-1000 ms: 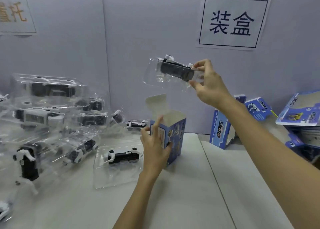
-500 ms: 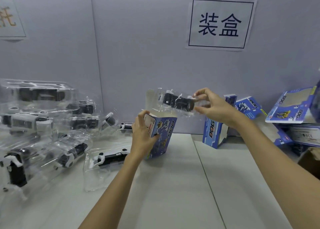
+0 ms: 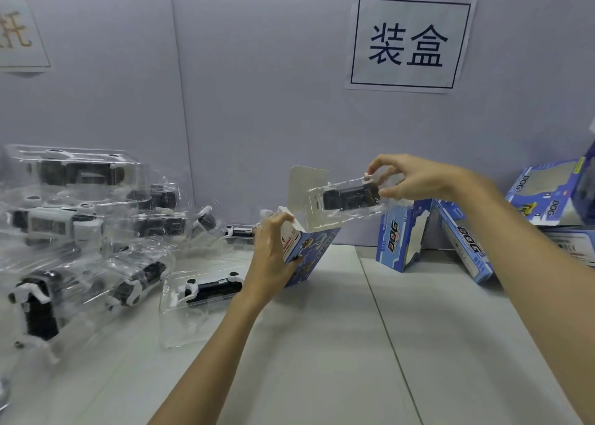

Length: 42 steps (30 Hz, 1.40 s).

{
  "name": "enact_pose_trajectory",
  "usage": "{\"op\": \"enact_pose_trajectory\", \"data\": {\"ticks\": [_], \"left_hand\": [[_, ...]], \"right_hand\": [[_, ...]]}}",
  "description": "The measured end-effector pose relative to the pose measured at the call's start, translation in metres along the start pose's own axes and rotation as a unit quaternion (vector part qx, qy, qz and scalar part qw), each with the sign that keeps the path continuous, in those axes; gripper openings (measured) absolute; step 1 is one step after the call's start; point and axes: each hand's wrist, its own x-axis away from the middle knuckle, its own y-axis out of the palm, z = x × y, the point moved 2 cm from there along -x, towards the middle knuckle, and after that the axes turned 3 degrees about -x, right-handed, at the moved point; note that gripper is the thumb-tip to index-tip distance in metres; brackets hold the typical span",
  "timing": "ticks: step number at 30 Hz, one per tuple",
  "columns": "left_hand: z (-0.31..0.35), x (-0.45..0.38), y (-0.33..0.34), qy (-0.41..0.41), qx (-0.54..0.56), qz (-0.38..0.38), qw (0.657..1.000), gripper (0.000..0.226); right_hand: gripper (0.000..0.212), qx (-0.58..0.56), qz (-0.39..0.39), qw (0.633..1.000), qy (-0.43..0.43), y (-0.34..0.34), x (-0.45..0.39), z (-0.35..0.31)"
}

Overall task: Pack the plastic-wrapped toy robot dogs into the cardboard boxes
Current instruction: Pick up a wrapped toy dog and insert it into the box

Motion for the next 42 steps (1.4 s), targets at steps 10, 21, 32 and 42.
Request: {"op": "enact_pose_trajectory", "data": {"ticks": [10, 21, 32, 42], "left_hand": [[0.014, 0.010, 0.000, 0.014, -0.038, 0.030, 0.999, 0.090], [0.010, 0.031, 0.000, 0.003, 0.017, 0.095, 0.995, 0.060], [0.042, 0.032, 0.011, 0.028, -0.086, 0.046, 0.995, 0.090], [0.039, 0.035, 0.004, 0.023, -0.093, 0.022, 0.995, 0.088]], "right_hand": [[0.030, 0.026, 0.024, 0.998, -0.059, 0.003, -0.006, -0.029], [0.014, 0.067, 0.041, 0.991, -0.106, 0.015, -0.001, -0.027], [0.018, 0.198, 0.029, 0.979, -0.036, 0.006, 0.009, -0.025], [0.025, 0.217, 0.093, 0.970, -0.053, 0.035, -0.008, -0.042]]}}
